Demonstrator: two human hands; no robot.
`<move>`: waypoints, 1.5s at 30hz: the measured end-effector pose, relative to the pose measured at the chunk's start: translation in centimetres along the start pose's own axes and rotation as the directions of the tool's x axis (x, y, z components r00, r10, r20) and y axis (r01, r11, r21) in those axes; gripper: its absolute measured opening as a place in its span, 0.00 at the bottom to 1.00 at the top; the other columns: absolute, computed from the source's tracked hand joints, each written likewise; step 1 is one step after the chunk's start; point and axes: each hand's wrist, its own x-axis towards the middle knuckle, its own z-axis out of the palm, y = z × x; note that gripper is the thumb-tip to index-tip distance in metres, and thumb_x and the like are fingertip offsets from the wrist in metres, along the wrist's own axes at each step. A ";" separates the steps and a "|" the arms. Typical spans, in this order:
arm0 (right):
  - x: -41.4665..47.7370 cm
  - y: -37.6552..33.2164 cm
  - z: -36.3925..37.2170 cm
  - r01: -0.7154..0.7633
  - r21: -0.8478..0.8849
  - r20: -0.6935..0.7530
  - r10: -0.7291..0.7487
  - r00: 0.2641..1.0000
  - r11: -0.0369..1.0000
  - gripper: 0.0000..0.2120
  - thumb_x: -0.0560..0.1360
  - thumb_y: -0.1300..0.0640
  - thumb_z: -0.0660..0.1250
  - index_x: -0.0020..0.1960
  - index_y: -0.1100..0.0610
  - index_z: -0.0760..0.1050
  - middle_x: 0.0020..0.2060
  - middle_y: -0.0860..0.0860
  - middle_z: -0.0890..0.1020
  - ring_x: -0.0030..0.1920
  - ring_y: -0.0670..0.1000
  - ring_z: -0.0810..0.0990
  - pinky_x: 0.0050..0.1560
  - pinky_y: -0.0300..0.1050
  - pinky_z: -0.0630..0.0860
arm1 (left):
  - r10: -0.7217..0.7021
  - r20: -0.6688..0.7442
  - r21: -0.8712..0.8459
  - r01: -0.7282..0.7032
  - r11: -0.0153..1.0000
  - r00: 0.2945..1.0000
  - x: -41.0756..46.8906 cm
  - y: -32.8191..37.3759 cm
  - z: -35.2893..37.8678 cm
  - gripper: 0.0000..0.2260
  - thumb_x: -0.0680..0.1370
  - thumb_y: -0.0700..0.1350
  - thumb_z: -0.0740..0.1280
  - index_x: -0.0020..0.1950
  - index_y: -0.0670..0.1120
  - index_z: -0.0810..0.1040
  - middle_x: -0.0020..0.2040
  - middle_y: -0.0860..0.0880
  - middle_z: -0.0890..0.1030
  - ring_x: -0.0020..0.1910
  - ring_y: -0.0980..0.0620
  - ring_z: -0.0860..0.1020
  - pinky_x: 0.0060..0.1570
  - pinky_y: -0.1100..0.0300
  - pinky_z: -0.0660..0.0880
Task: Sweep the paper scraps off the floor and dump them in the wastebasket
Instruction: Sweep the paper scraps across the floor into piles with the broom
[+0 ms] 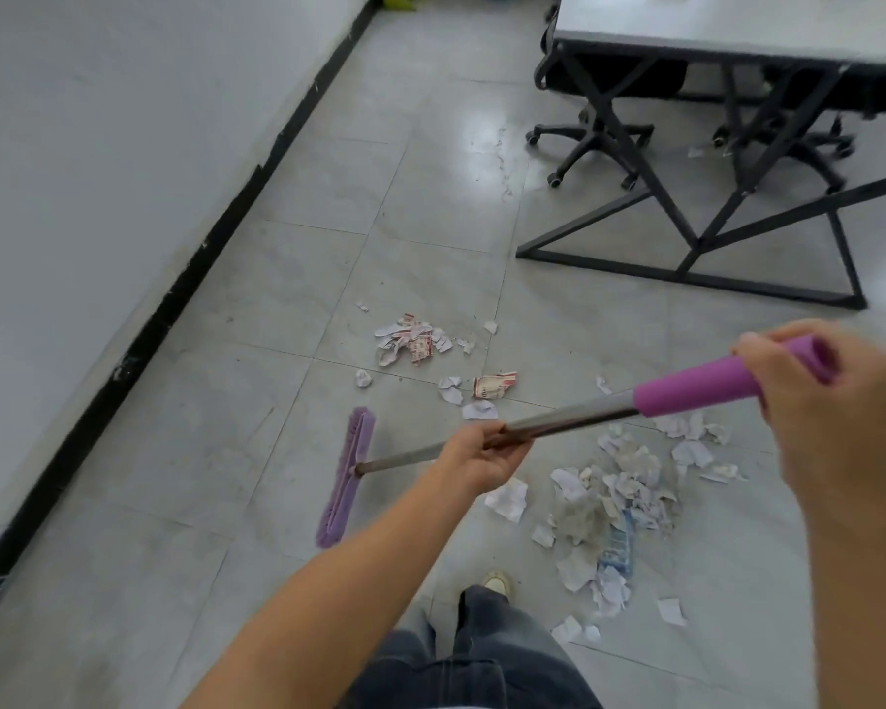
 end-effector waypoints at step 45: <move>5.9 3.2 21.5 0.215 -0.364 0.305 -0.102 0.947 0.906 0.27 0.67 0.39 0.47 0.45 0.58 0.74 0.29 0.50 0.76 0.27 0.51 0.71 0.27 0.34 0.63 | 0.310 -0.170 0.462 -0.202 0.864 0.935 9.3 27.8 1.7 0.12 0.80 0.35 0.59 0.37 0.38 0.68 0.26 0.43 0.73 0.11 0.54 0.69 0.16 0.62 0.74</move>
